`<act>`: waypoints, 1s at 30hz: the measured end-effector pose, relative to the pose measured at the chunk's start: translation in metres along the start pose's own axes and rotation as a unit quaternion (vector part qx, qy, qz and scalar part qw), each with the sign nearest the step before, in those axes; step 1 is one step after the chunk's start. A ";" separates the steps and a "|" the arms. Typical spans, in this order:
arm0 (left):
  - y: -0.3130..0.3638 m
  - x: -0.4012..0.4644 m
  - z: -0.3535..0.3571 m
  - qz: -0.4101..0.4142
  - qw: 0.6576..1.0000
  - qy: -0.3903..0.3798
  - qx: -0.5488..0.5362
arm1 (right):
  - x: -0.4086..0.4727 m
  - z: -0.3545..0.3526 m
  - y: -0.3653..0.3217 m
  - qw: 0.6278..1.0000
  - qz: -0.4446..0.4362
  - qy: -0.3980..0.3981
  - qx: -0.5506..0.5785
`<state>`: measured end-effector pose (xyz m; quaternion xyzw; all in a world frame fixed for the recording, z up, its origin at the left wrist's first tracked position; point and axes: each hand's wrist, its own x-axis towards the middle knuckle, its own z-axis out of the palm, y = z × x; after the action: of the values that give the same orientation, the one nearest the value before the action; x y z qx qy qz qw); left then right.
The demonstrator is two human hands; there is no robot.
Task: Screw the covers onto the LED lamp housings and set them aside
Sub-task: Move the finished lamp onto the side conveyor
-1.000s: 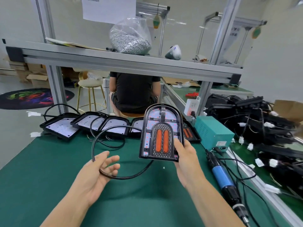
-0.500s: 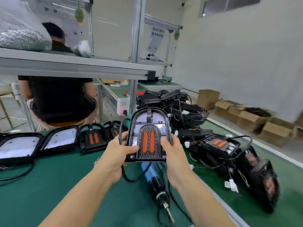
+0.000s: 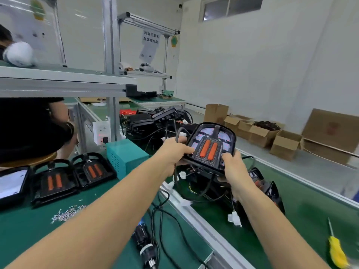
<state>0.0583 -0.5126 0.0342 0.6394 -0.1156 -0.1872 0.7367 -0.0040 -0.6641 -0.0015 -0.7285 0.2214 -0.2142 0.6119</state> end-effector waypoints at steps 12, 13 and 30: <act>-0.054 0.034 0.028 0.102 0.843 0.066 0.524 | 0.078 -0.040 0.030 0.989 0.106 0.102 -0.009; -0.060 0.034 0.030 0.122 0.813 0.049 0.567 | 0.081 -0.040 0.030 0.990 0.101 0.100 -0.009; -0.082 0.041 0.056 0.145 0.746 -0.142 0.634 | 0.071 -0.023 0.014 0.809 -0.060 0.031 -0.585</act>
<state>0.0618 -0.5897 -0.0405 0.9008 -0.4024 -0.0503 0.1553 0.0392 -0.7263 -0.0088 -0.9535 0.2790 -0.1030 0.0492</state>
